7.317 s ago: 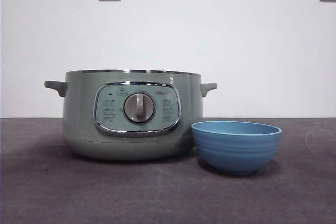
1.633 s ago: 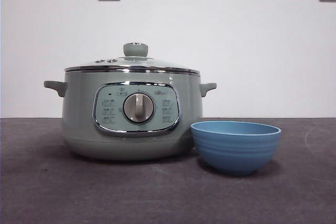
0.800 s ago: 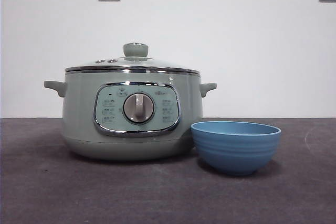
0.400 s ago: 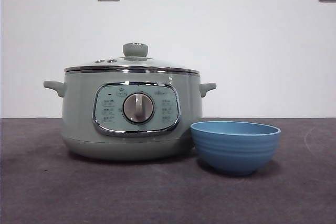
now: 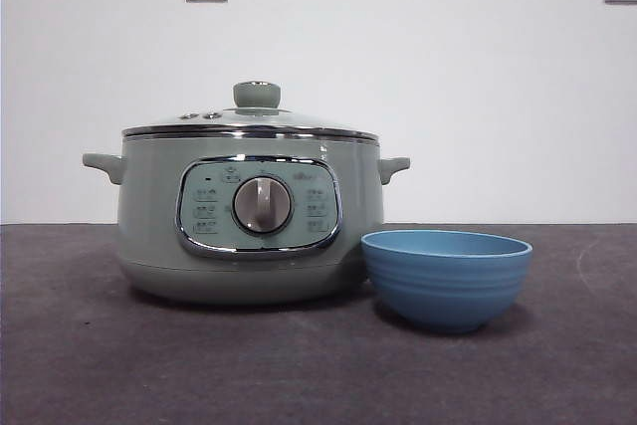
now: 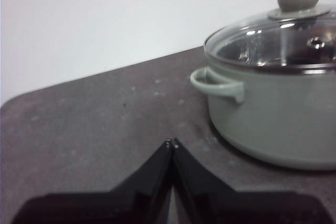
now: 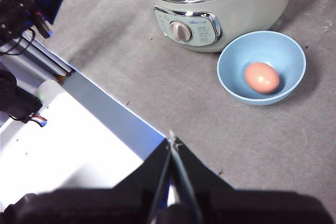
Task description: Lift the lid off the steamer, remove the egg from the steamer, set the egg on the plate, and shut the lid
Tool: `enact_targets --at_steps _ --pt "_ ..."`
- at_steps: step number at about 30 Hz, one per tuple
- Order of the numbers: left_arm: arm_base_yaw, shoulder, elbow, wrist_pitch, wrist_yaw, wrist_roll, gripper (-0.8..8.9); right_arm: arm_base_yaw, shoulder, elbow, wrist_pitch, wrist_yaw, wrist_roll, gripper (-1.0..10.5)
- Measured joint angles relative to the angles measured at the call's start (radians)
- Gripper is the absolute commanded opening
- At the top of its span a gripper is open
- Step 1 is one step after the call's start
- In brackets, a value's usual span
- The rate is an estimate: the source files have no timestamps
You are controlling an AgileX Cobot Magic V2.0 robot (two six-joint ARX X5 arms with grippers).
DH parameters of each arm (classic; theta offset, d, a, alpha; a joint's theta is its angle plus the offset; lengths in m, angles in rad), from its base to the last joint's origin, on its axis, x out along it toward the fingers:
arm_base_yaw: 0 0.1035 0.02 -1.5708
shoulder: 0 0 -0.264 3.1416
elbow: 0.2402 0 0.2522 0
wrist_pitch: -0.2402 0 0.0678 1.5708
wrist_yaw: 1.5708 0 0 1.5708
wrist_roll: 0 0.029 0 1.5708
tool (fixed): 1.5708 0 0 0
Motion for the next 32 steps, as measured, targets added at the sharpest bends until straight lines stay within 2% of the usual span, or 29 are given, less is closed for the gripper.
enact_targets --at_steps 8,14,32 --pt "0.0 -0.039 -0.034 -0.089 -0.072 -0.076 -0.03 0.0 0.0 0.0 0.0 0.0 0.0 0.0" --pt "0.0 -0.039 -0.034 -0.09 -0.075 -0.115 -0.03 0.0 0.0 0.0 0.0 0.0 0.0 0.0" --pt "0.0 -0.039 -0.034 -0.09 -0.076 -0.122 -0.03 0.0 0.0 0.0 0.0 0.0 0.0 0.0"
